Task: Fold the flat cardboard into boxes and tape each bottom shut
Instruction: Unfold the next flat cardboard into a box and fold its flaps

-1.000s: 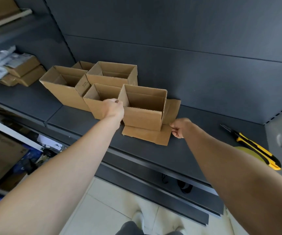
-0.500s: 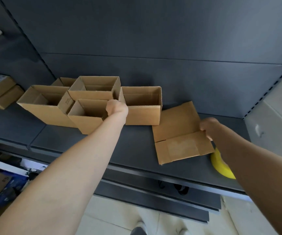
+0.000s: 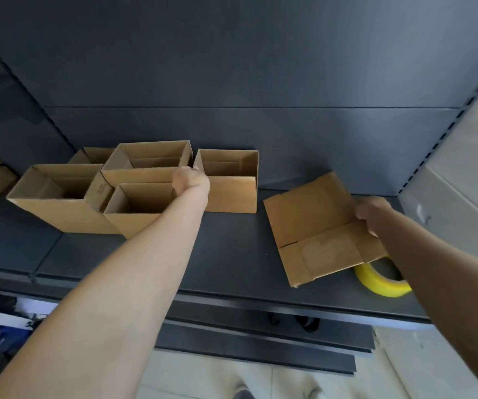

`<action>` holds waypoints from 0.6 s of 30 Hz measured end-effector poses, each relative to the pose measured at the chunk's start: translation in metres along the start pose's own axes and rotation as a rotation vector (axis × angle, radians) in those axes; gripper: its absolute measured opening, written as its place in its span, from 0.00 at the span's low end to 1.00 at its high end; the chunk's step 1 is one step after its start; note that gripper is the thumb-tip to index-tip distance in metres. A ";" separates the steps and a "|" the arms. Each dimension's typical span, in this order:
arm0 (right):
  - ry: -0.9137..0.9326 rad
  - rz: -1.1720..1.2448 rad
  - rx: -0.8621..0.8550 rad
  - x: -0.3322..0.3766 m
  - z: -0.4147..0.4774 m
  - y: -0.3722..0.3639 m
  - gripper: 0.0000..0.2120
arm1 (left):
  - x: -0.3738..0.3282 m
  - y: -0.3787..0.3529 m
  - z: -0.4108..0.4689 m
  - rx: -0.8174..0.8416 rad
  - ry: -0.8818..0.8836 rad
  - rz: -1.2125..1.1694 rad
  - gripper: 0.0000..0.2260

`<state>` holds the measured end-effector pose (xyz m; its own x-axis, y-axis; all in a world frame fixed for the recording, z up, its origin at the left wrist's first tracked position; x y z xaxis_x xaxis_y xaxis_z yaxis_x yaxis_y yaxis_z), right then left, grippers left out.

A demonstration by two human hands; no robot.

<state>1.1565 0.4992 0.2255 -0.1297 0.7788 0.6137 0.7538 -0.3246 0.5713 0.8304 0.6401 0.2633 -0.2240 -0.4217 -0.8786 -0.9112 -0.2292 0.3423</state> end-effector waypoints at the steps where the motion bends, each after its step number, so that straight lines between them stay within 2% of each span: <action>1: -0.005 0.004 0.000 -0.002 -0.001 0.001 0.15 | 0.000 0.001 -0.003 -0.012 -0.019 0.001 0.15; 4: 0.021 -0.015 0.006 -0.003 0.004 0.003 0.15 | 0.007 0.003 -0.017 -0.099 -0.096 0.050 0.14; 6: 0.043 -0.017 0.001 -0.003 0.002 0.005 0.15 | 0.005 0.000 -0.032 -0.092 -0.184 0.147 0.10; 11: 0.083 -0.093 0.011 0.007 -0.012 0.020 0.04 | 0.001 -0.054 -0.069 0.335 -0.255 0.141 0.08; 16: 0.294 -0.326 -0.048 0.035 -0.033 0.048 0.11 | -0.022 -0.087 -0.109 0.544 -0.356 0.229 0.09; 18: 0.382 -0.347 -0.048 0.047 -0.043 0.053 0.13 | -0.030 -0.094 -0.118 0.570 -0.365 0.229 0.16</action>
<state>1.1625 0.4956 0.3082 -0.5994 0.5961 0.5342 0.5957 -0.1136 0.7952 0.9634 0.5705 0.2967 -0.4422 -0.0611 -0.8949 -0.8439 0.3664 0.3919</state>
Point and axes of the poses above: each hand's wrist, its own z-axis towards the middle knuckle, its own y-axis out of the back of the hand, x = y × z, the point moved 5 cm from there along z, towards the middle knuckle, and after that the axes turned 6 degrees about x, right-handed, at the moved point
